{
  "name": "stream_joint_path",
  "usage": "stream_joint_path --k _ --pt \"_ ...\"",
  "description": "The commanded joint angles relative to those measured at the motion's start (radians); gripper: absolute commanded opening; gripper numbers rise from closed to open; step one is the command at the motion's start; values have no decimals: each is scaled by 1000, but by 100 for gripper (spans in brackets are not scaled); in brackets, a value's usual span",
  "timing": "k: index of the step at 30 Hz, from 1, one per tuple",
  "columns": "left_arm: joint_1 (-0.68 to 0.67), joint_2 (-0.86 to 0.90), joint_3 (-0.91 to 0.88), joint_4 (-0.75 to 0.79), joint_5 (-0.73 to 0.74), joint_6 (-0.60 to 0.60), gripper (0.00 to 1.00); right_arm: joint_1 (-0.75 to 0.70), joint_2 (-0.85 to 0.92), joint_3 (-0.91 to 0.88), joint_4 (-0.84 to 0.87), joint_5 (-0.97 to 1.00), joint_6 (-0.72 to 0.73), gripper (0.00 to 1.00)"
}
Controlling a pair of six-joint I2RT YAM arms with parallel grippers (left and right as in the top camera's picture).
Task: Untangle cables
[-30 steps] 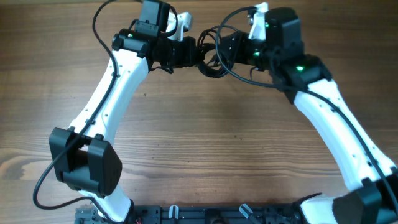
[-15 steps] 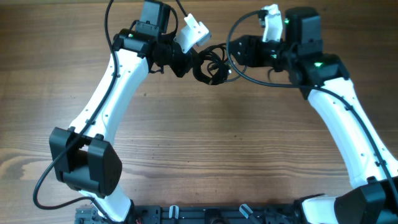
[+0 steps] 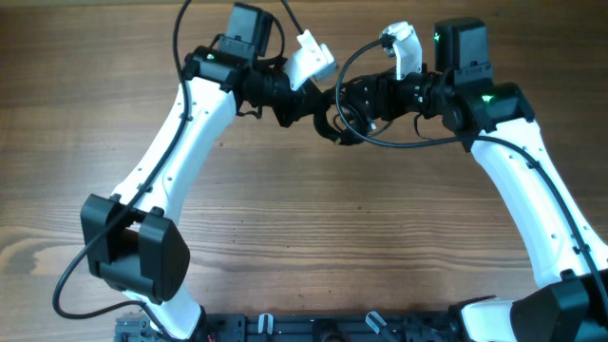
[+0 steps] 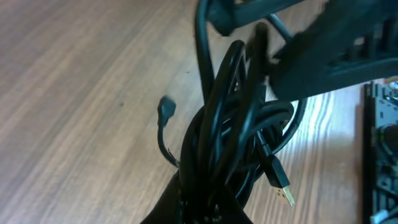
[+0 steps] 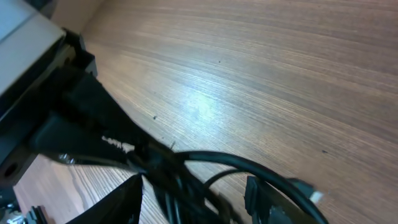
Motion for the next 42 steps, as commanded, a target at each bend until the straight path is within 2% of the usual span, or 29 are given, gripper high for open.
stream_joint_path --k 1,6,14,16,24,26,30,31,34,37,38,42 --pt "-22 -13 14 -26 60 -24 4 2 57 5 14 22 -30 54" --pt "-28 -13 14 -45 60 -25 4 2 97 5 35 28 -29 53" --pt "-28 -13 14 -42 60 -24 4 2 105 5 39 -11 -22 31" --pt "-28 -13 14 -42 60 -25 4 2 105 5 39 -26 -23 28" --pt "-31 -13 14 -40 60 -42 4 4 135 4 27 -45 -32 29" --pt "-31 -13 14 -40 61 -49 4 4 145 4 27 -53 -32 38" --pt "-33 -13 14 -40 60 -49 4 5 158 4 32 -51 -32 41" --pt "-33 -13 14 -40 60 -49 4 5 159 4 35 -51 -32 40" --pt "-33 -13 14 -40 60 -51 4 4 158 4 51 -55 -22 22" --pt "-33 -13 14 -40 59 -51 4 -5 142 5 74 -56 53 7" --pt "-33 -13 14 -39 54 -50 4 -8 129 5 79 -56 82 4" --pt "-33 -13 14 -40 7 -52 4 -14 49 5 77 -54 126 4"
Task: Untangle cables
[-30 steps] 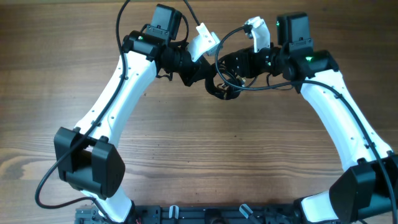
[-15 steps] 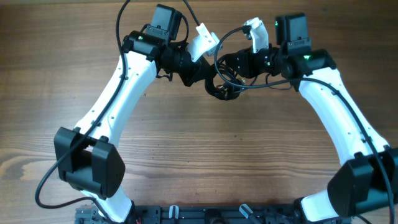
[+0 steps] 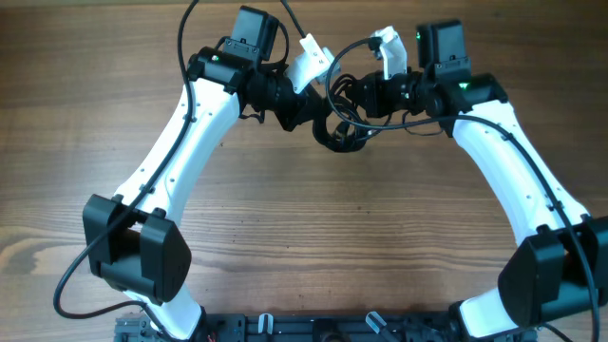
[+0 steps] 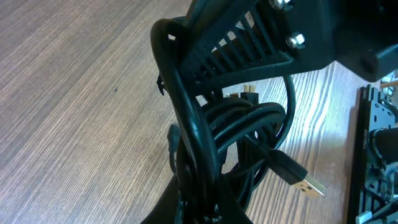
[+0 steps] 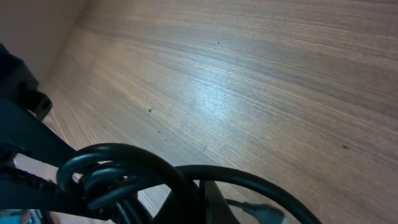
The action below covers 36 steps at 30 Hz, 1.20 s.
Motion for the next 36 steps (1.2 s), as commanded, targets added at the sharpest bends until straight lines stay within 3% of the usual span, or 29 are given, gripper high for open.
stream_joint_path --k 1,7,21,25,36 --pt "-19 -13 14 -9 24 -7 4 -13 -109 5 24 0 89 4" --pt "-19 -13 14 -7 11 -40 4 -13 -257 5 24 177 143 4" --pt "-19 -13 14 -18 9 -44 4 -13 -536 5 59 208 178 4" --pt "-19 -13 14 -37 10 -48 4 -13 -534 5 57 270 224 4" --pt "-19 -13 14 -37 9 -278 4 -13 -387 5 -22 228 273 4"
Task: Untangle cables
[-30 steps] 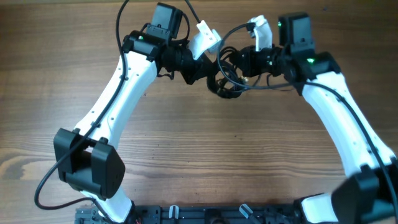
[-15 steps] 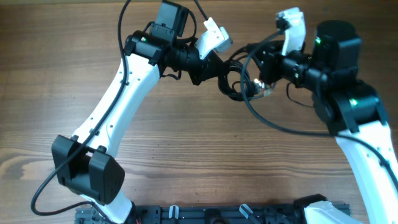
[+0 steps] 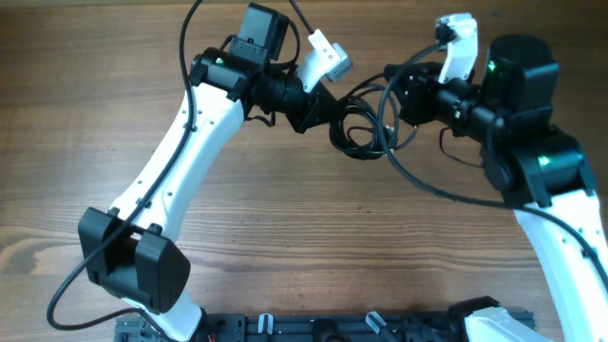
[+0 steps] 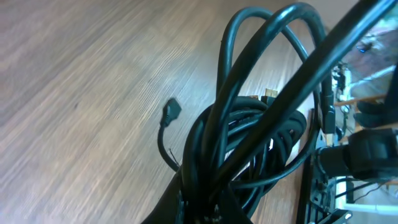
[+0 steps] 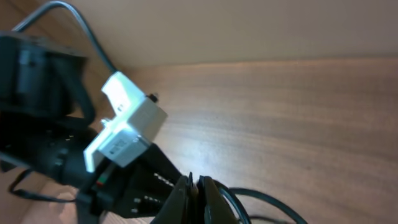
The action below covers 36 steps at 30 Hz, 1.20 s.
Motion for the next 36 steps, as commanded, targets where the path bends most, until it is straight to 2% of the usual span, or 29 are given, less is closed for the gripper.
stream_joint_path --k 1,4,14,17,21,26,28,29,31,36 --pt "18 23 -19 -10 -61 -153 4 -14 52 39 -19 28 21 4" --pt "18 23 -19 -16 -55 -174 4 -14 97 39 -39 28 10 6" --pt "17 23 -19 -15 -54 -173 4 -14 273 39 -79 -8 -112 32" --pt "17 23 -19 -13 -60 -173 4 -14 299 39 -91 -35 -117 34" --pt "17 23 -19 -1 -65 -174 4 -13 314 39 -100 -105 -146 34" --pt "17 23 -19 7 -65 -174 4 -14 314 39 -131 -41 -149 33" --pt "17 23 -19 7 -65 -174 4 -14 314 39 -136 -33 -132 23" --pt "17 23 -19 7 -66 -174 4 -14 314 39 -135 -34 -120 13" --pt "17 23 -19 7 -74 -174 4 -14 302 43 -132 -33 -110 6" --pt "17 23 -19 -2 -95 -174 4 -14 245 138 -139 -32 -109 4"
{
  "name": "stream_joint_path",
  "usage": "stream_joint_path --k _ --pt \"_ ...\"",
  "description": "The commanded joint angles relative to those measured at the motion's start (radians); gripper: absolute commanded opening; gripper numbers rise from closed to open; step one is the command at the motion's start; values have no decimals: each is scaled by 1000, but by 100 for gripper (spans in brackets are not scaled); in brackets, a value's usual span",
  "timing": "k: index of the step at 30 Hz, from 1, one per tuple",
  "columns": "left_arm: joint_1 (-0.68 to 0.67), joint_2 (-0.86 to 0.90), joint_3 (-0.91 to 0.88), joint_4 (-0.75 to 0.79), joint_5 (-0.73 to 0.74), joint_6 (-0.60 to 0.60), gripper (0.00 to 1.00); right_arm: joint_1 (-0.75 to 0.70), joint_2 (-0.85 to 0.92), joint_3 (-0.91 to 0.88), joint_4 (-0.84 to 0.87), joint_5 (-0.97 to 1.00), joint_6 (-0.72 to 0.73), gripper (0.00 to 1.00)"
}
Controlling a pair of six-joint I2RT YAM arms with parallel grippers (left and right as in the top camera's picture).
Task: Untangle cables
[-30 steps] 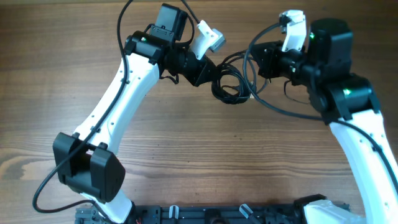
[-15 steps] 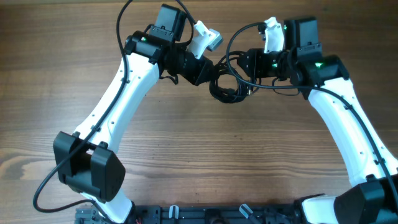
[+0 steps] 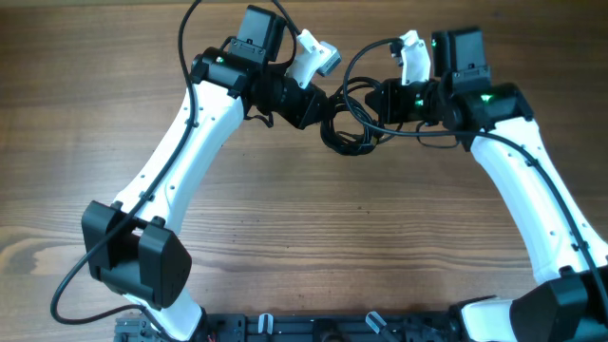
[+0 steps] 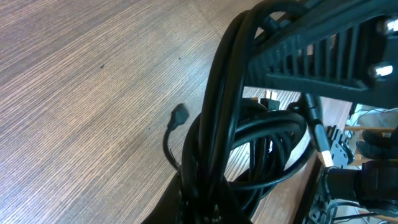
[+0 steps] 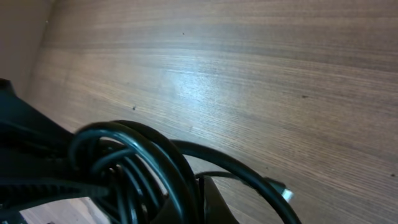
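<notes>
A tangled bundle of black cables [image 3: 347, 122] hangs between my two grippers over the far middle of the wooden table. My left gripper [image 3: 315, 106] is shut on the bundle's left side, where the cables [image 4: 249, 140] rise out of its jaws. A small plug [image 4: 179, 116] dangles to the left and a USB end [image 4: 324, 148] to the right. My right gripper [image 3: 378, 103] is shut on a strand at the bundle's right side. Coils [image 5: 134, 158] crowd its left, and a thick loop ends in a connector [image 5: 283, 193].
The bare wooden table [image 3: 313, 228] lies beneath and in front of the bundle. A black rail [image 3: 323, 329] runs along the near edge. The left arm's elbow [image 3: 133, 252] stands at near left, and the arms' own leads loop above the wrists.
My right gripper was raised and further to the right, with a long loop drawn out of the bundle. It is now lower and close beside the left gripper, and the bundle is compact.
Both grippers held the bundle at the far middle, a little apart, then closer together. Then the right gripper stood high and away to the right with a loop stretched out. Now both are close again, still shut on the cables.
</notes>
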Motion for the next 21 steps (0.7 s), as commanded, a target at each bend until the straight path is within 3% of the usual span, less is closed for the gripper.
stream_joint_path --k 1,8,14,21 --pt "5 6 -6 -12 3 -10 4 -5 -64 124 12 17 16 4" --pt "5 6 -6 -80 44 -9 4 -4 -89 162 74 76 56 4" --pt "3 6 -6 -114 258 52 4 -4 16 159 189 101 48 4" --pt "-28 6 -6 -187 264 108 4 -5 83 159 389 236 38 4"
